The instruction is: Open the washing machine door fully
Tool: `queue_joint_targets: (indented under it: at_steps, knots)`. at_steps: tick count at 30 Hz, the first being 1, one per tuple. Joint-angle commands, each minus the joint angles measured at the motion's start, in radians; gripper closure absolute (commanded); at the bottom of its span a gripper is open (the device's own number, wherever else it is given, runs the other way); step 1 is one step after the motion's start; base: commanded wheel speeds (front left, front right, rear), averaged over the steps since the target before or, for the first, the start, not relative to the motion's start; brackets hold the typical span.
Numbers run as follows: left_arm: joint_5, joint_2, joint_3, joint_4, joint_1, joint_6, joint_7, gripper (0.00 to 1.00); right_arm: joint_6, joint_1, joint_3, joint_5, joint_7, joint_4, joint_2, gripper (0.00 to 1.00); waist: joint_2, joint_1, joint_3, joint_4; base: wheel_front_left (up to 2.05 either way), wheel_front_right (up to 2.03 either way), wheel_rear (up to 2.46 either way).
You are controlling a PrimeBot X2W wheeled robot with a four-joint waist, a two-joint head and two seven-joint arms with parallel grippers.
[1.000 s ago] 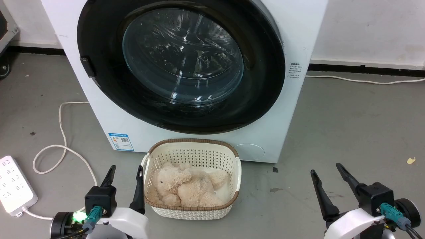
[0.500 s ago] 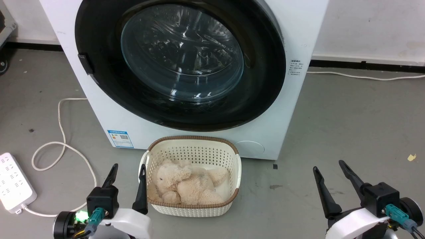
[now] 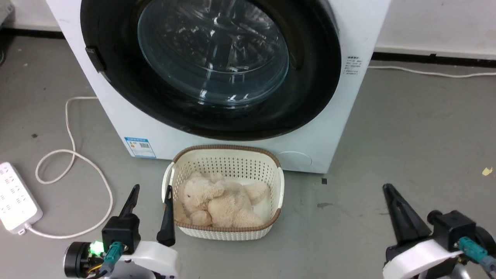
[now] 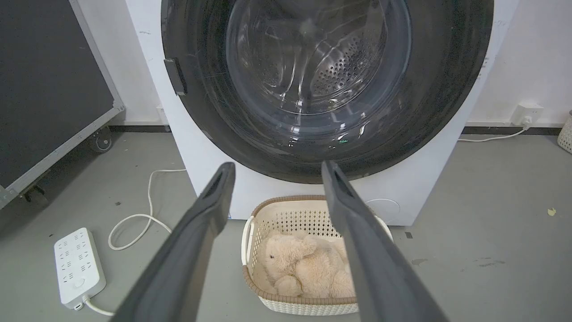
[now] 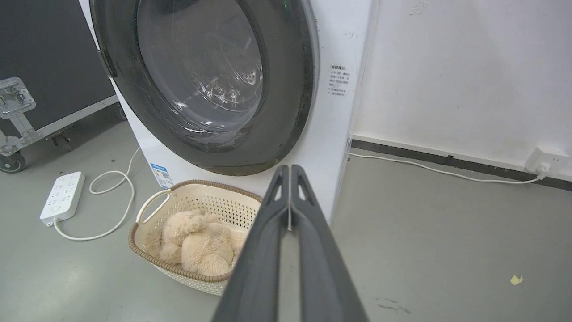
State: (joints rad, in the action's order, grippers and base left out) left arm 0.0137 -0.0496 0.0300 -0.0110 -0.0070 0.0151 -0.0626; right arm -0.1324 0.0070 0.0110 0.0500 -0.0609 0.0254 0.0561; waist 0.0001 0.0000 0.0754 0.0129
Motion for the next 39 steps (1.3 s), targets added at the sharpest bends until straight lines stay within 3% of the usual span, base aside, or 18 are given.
queue_joint_targets:
  at_steps: [1, 12, 23, 27, 36, 39]
  knots:
    - [0.007, 0.000, 0.007, -0.009, -0.021, 0.006, -0.009, 0.00, 0.000, -0.029, 0.004, 0.013, -0.011, 0.008, 0.006, 1.00, -0.0001, 0.0000, 0.009, 0.004, 0.00, 0.00, 0.00]
    - [0.015, 0.000, 0.025, -0.022, -0.046, 0.017, -0.032, 0.00, 0.001, -0.134, 0.027, 0.136, 0.006, 0.007, 0.061, 1.00, -0.0001, 0.0000, 0.066, 0.025, 0.00, 0.00, 0.00]
    - [0.030, 0.000, 0.047, -0.039, -0.082, 0.032, -0.057, 0.00, 0.001, -0.328, 0.102, 0.324, 0.119, -0.030, 0.091, 1.00, -0.0001, 0.0000, 0.140, 0.061, 0.00, 0.00, 0.00]
    - [0.040, 0.000, 0.062, -0.052, -0.103, 0.047, -0.076, 0.00, 0.001, -0.520, 0.176, 0.442, 0.228, -0.120, 0.074, 1.00, -0.0001, 0.0000, 0.200, 0.085, 0.00, 0.00, 0.00]
    - [0.053, 0.000, 0.084, -0.062, -0.122, 0.062, -0.095, 0.00, 0.001, -0.733, 0.265, 0.532, 0.352, -0.270, 0.052, 1.00, -0.0001, 0.0000, 0.258, 0.111, 0.00, 0.00, 0.00]
    - [0.057, 0.000, 0.094, -0.072, -0.136, 0.071, -0.105, 0.00, 0.001, -0.848, 0.327, 0.579, 0.460, -0.374, 0.045, 1.00, -0.0001, 0.0000, 0.285, 0.128, 0.00, 0.00, 0.00]
